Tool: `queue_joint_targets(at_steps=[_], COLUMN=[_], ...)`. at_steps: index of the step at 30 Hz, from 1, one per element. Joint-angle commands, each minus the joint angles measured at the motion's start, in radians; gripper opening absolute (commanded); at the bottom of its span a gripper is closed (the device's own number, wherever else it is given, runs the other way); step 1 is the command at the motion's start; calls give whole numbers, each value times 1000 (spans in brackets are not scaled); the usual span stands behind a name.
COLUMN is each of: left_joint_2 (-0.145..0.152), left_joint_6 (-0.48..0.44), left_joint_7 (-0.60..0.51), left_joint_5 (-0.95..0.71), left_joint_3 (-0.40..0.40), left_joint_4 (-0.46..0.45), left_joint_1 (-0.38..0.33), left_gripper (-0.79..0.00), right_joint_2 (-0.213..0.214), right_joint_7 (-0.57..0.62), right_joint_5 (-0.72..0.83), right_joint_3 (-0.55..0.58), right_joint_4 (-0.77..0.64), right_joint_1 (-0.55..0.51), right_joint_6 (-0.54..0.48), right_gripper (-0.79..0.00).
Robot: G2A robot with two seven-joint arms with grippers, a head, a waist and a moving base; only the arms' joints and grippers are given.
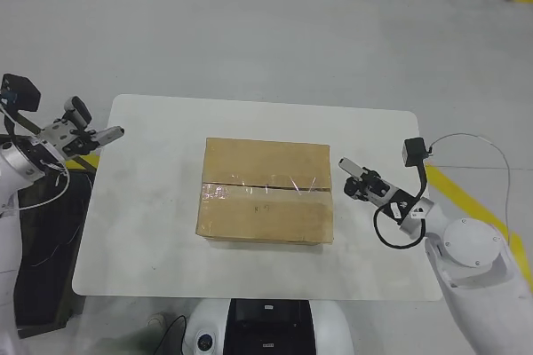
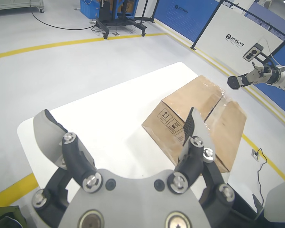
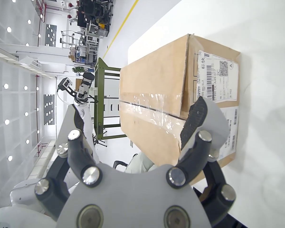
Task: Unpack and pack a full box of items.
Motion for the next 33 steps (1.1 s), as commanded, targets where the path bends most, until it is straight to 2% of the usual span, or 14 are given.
queue_joint_targets(at_steps=[1,5,19,25,33], left_joint_2=[8,21,21,21,21], left_joint_6=[-9,-18,-18,-18,-18], left_joint_7=[-29,-72,-72,-72,-72], left_joint_5=[-23,-60,-60,-60,-60], left_joint_3=[0,-8,-8,-8,-8], left_joint_4=[31,65,65,65,65], left_joint_1=[-21,-38,-38,-38,-38], left_gripper=[0,0,0,0,0], right_joint_2=[0,1,-4,-16,-52], right_joint_7=[-3,-5,-35,-26,-23], right_joint_5=[-1,0,7,45,99], right_joint_3=[2,5,-13,-88,-282], right_joint_4=[-3,-3,-19,-1,77], right_joint_1=[-4,-10,-2,85,253], right_joint_6=[8,12,-3,14,39], right_gripper=[0,0,0,0,0])
